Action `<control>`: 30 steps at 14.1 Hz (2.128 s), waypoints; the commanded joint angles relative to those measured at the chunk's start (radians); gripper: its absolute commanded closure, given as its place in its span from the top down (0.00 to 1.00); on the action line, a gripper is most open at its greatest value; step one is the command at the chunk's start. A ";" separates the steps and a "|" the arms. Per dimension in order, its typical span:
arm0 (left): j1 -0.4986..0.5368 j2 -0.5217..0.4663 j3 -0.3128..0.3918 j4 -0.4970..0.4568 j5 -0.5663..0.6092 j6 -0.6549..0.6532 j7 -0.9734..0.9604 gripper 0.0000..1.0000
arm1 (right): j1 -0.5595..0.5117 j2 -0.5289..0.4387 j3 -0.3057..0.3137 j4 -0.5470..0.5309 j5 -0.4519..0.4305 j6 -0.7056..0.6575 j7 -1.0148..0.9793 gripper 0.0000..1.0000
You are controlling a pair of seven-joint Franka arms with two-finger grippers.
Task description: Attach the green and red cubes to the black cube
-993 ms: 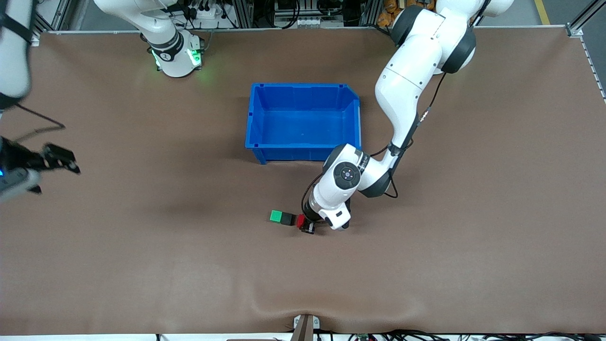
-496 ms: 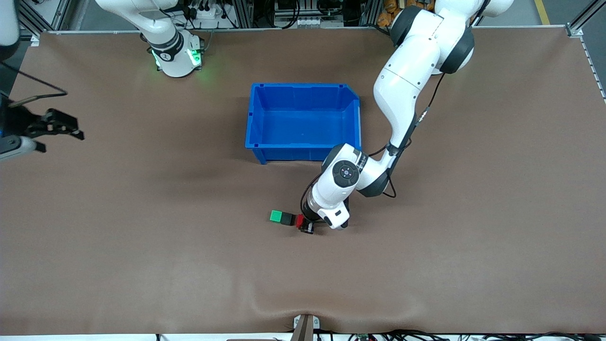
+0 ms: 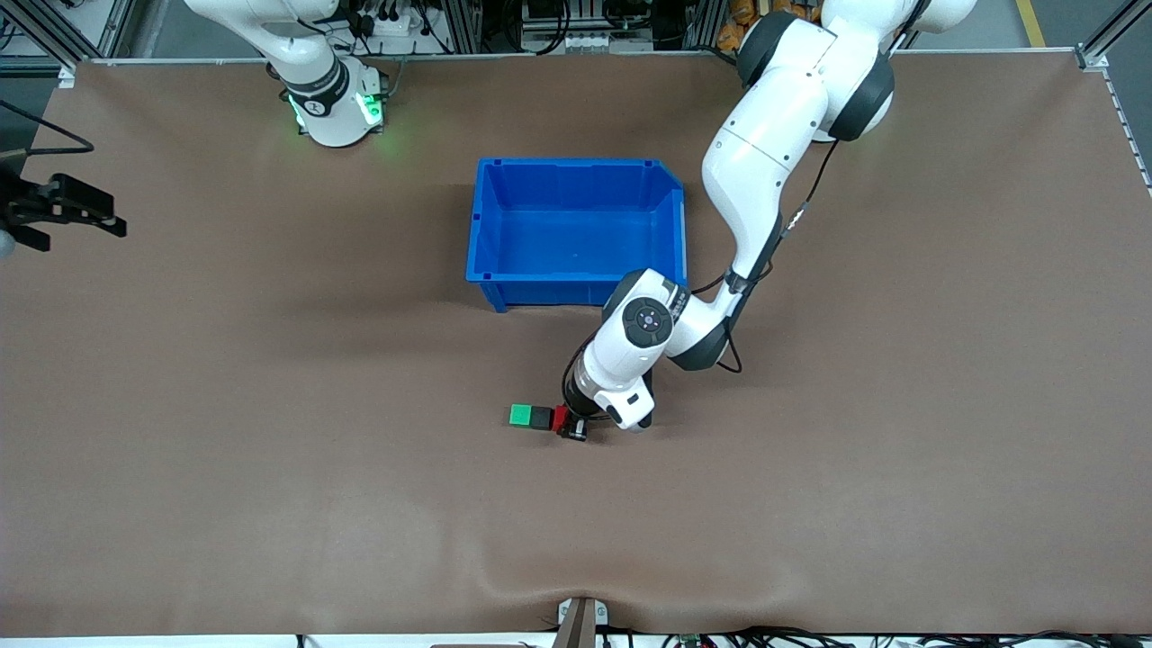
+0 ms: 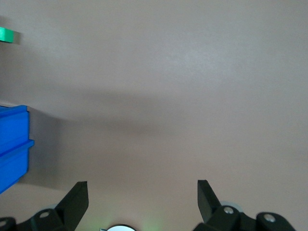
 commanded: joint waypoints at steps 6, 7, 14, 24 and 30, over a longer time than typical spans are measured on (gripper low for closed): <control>-0.005 0.035 0.007 0.032 -0.073 -0.040 -0.059 0.00 | 0.010 -0.010 0.027 0.002 0.006 -0.015 0.239 1.00; -0.003 0.035 0.010 0.032 -0.120 -0.043 -0.061 0.00 | 0.010 -0.010 0.029 0.004 0.027 -0.014 0.285 1.00; -0.005 0.012 0.021 0.026 -0.128 -0.119 -0.059 0.69 | 0.011 -0.017 0.040 0.014 0.041 -0.023 0.350 1.00; 0.001 -0.138 0.075 0.026 -0.107 -0.369 0.020 1.00 | 0.007 -0.012 0.035 0.045 0.053 -0.023 0.367 1.00; 0.039 -0.317 0.159 0.021 -0.081 -0.642 0.299 1.00 | 0.016 -0.013 0.037 0.045 0.040 -0.046 0.364 1.00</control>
